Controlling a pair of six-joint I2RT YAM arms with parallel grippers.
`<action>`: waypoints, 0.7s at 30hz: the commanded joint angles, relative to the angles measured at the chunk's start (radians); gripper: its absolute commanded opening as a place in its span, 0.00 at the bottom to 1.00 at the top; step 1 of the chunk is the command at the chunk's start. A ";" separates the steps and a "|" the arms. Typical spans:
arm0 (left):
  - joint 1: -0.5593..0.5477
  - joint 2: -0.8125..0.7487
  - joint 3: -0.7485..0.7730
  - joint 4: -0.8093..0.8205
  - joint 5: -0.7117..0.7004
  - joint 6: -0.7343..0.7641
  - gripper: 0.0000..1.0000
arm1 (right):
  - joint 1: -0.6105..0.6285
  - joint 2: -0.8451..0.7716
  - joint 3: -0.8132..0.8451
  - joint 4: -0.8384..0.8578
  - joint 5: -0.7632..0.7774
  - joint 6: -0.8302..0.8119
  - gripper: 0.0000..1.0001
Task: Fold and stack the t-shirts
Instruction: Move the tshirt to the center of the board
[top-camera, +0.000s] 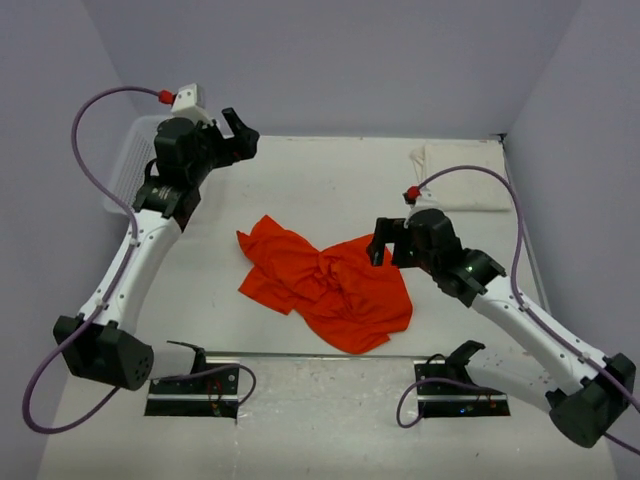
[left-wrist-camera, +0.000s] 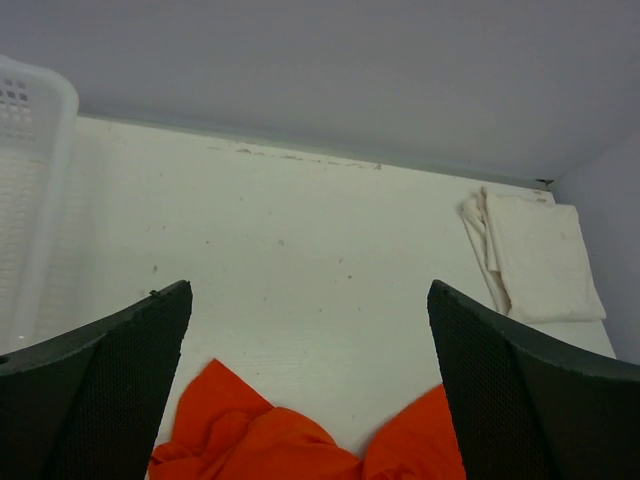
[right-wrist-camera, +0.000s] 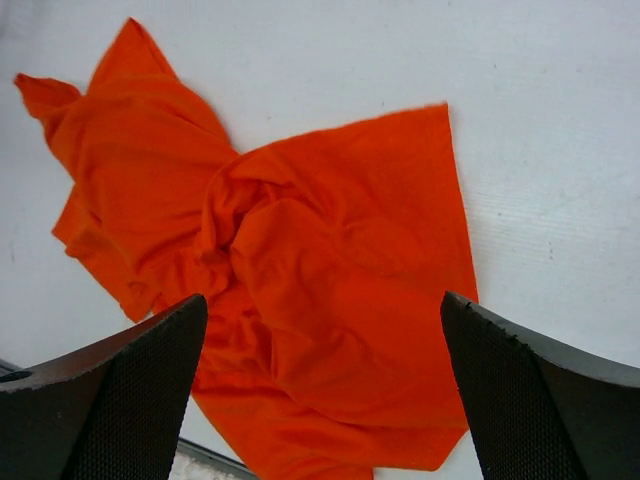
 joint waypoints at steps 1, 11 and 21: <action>-0.008 -0.075 -0.022 -0.110 0.022 0.022 1.00 | 0.002 0.095 0.062 -0.024 0.038 0.037 0.99; -0.062 -0.193 -0.392 -0.203 -0.002 0.056 1.00 | -0.194 0.500 0.166 0.094 -0.065 0.063 0.77; -0.067 -0.336 -0.405 -0.277 0.010 0.065 0.99 | -0.286 0.927 0.551 -0.027 -0.154 -0.023 0.73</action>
